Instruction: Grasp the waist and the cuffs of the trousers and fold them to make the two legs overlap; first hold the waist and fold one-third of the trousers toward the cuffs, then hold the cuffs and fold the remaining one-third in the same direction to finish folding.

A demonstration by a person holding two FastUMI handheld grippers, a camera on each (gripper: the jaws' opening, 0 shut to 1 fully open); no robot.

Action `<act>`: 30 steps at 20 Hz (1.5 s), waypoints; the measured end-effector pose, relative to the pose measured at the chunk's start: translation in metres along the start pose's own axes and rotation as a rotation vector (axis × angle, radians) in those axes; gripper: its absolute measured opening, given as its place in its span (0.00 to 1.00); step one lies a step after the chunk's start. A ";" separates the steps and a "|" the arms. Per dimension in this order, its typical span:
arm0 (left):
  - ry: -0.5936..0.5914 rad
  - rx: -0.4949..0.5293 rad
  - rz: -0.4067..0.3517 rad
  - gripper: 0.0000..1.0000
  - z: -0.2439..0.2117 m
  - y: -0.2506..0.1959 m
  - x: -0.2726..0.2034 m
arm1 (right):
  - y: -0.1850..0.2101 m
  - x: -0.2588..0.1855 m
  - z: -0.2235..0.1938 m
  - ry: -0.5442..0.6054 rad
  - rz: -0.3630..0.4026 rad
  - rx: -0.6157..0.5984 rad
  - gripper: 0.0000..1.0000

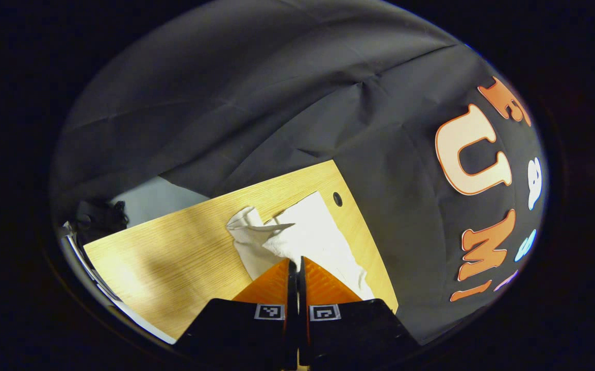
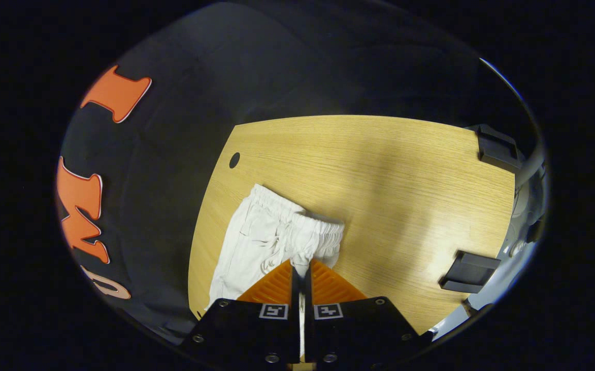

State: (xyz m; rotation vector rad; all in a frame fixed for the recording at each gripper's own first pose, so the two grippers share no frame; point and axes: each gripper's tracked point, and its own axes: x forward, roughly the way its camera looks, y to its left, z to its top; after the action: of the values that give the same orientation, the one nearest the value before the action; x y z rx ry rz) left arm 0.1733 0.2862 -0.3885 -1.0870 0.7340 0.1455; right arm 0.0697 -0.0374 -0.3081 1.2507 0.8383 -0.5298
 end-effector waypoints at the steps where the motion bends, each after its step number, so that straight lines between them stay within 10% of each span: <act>1: 0.001 0.013 -0.004 0.04 0.003 -0.004 0.004 | 0.005 -0.001 0.003 -0.003 0.005 0.005 0.04; 15: 0.158 0.162 -0.048 0.04 0.035 -0.059 0.112 | 0.078 0.010 0.028 -0.048 0.027 0.017 0.04; 30: 0.407 0.344 0.071 0.02 0.050 -0.115 0.214 | 0.131 0.080 0.051 0.070 -0.008 0.062 0.04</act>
State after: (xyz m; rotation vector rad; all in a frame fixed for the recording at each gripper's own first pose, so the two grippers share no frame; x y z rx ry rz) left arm 0.4113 0.2216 -0.4191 -0.7662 1.1182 -0.1445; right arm 0.2297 -0.0454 -0.2873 1.3288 0.8916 -0.5246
